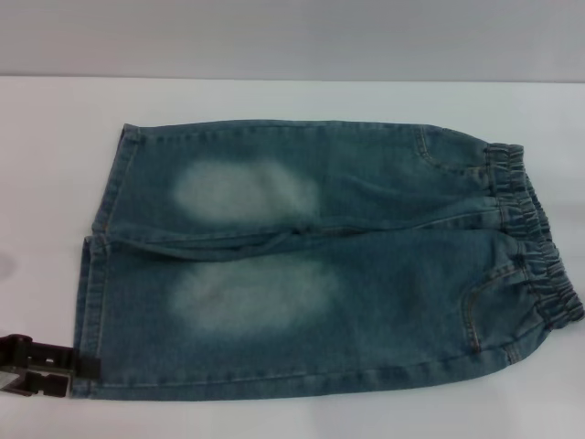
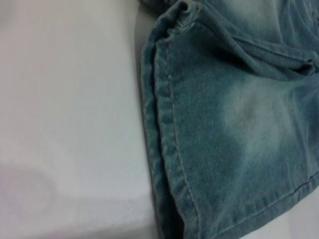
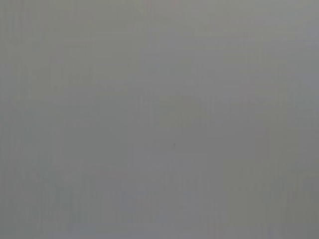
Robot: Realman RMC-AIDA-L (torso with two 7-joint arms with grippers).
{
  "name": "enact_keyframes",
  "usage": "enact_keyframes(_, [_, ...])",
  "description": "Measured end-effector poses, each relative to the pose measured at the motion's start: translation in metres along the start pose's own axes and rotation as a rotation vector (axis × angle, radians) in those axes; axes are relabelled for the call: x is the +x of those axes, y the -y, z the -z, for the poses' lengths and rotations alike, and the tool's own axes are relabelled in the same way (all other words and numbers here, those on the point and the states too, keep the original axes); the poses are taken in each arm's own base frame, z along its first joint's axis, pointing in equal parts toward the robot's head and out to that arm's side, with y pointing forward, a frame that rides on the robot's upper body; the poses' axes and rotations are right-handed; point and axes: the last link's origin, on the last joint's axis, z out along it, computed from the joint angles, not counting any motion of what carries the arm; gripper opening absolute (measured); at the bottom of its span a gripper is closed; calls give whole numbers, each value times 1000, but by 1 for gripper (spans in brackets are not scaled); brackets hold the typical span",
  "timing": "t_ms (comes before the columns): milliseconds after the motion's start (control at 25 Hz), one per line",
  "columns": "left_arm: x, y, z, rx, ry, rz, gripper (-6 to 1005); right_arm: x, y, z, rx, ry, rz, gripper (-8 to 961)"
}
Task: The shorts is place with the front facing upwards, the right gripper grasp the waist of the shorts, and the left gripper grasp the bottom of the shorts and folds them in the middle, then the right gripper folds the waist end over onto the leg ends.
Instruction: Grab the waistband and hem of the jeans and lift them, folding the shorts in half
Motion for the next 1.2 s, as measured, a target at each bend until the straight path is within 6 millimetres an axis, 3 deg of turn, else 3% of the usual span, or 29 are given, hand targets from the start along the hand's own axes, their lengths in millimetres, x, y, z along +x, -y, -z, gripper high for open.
enact_keyframes(1200, [13, -13, -16, -33, 18, -29, 842, 1, 1, 0, 4, -8, -1, 818])
